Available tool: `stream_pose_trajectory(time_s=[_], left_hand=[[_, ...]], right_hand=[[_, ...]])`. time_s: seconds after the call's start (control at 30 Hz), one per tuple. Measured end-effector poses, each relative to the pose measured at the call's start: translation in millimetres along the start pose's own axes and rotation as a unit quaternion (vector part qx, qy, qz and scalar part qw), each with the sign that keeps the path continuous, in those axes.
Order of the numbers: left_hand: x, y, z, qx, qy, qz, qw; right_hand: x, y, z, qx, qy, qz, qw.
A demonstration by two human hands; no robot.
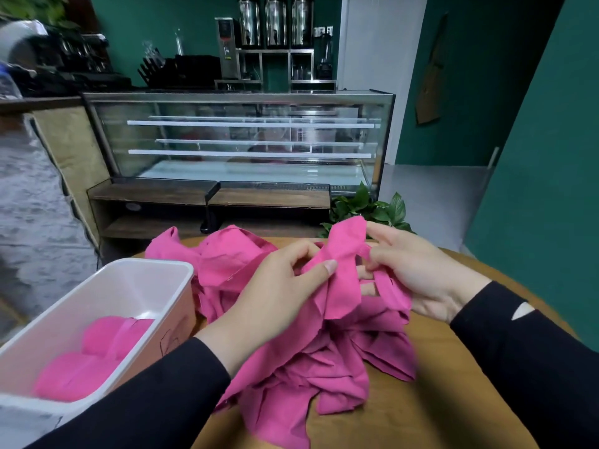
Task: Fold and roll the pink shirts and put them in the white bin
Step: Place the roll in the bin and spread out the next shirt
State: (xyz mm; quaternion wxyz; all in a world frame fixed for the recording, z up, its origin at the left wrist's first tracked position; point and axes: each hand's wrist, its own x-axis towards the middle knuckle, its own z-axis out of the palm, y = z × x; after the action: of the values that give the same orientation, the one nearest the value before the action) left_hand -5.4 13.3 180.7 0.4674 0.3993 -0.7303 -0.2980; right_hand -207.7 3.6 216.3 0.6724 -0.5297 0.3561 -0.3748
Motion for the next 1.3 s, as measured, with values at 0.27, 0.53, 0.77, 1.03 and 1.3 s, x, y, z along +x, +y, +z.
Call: stream_pose_trajectory(time_s=[0.27,0.53,0.77,1.03,1.3], left_hand=[[-12,-13,15,-0.078,0.024,-0.030,0.996],[-16,-21,25,0.111,0.152,0.029,0.982],[-28,-24,32,0.174,0.122,0.090,0.973],[-32,-28,36,0.245,0.154,0.124,0.949],[-29,-27,33,0.202,0.183,0.047,0.961]], right_hand=[[0,10,3,-0.082,0.039,-0.050,0.995],[5,19,4,0.015,0.115,-0.019,0.993],[3,18,6,0.022,0.122,-0.004,0.992],[4,16,9,0.045,0.139,0.010,0.989],[-4,23,-2,-0.549,0.361,-0.143,0.740]])
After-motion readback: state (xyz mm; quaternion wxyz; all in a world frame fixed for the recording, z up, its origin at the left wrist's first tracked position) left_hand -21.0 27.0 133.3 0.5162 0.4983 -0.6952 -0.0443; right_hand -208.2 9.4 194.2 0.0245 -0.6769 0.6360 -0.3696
